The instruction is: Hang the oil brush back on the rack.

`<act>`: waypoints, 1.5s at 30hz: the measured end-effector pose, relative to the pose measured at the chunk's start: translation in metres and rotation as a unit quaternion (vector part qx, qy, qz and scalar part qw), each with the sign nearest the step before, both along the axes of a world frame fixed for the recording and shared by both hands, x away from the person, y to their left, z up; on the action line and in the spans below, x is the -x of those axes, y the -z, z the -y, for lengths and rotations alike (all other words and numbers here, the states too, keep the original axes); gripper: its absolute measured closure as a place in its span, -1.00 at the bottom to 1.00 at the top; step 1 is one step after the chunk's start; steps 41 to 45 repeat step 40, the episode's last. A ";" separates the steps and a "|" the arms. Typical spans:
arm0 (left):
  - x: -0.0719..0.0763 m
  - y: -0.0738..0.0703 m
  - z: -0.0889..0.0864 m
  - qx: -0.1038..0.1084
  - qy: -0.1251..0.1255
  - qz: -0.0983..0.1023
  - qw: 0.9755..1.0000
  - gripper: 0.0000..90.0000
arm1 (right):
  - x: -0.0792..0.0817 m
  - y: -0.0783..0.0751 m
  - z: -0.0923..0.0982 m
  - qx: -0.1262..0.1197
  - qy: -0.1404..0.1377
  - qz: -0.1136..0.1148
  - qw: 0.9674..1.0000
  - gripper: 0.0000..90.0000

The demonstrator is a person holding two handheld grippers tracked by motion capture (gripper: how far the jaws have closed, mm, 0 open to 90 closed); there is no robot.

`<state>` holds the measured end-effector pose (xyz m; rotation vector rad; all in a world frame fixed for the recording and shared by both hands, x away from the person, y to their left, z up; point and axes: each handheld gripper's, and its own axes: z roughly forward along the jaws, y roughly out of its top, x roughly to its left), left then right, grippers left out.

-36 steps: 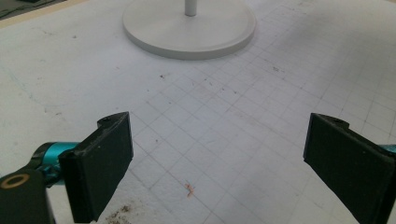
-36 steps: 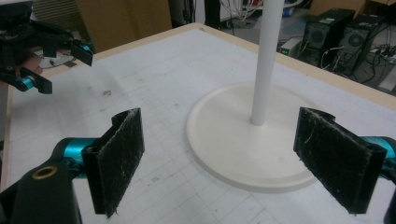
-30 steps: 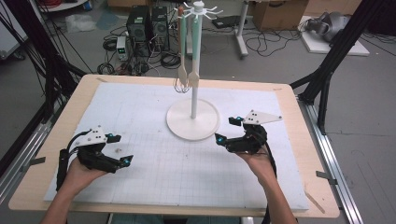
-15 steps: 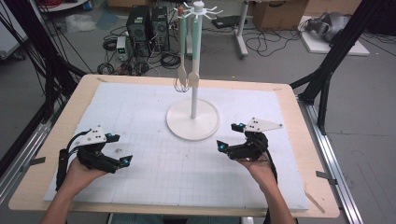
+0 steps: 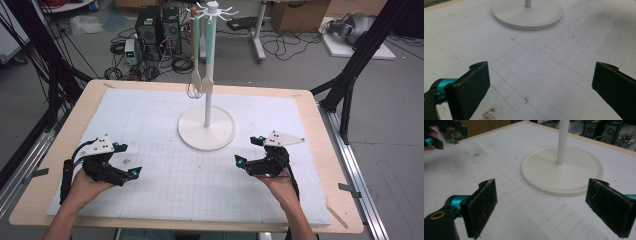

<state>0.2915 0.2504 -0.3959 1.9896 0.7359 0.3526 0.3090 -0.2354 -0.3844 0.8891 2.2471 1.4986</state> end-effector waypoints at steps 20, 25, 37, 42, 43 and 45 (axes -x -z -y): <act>0.000 0.000 -0.001 0.003 -0.002 -0.001 1.000 -0.96 | 0.014 0.009 0.013 0.005 0.013 0.001 1.000 -0.82; 0.000 0.000 -0.001 0.004 -0.003 -0.001 1.000 -0.96 | 0.017 0.012 0.015 0.001 0.014 -0.002 1.000 -0.82; 0.000 0.000 0.000 0.002 -0.001 0.000 1.000 -0.96 | 0.023 0.016 0.017 0.007 0.014 0.001 1.000 -0.82; 0.000 0.000 0.000 0.001 -0.001 0.001 1.000 -0.96 | 0.024 0.018 0.018 0.002 0.016 0.001 1.000 -0.82; 0.000 0.000 0.000 0.001 -0.001 0.001 1.000 -0.96 | 0.024 0.018 0.018 0.002 0.016 0.001 1.000 -0.82; 0.000 0.000 0.000 0.001 -0.001 0.001 1.000 -0.96 | 0.024 0.018 0.018 0.002 0.016 0.001 1.000 -0.82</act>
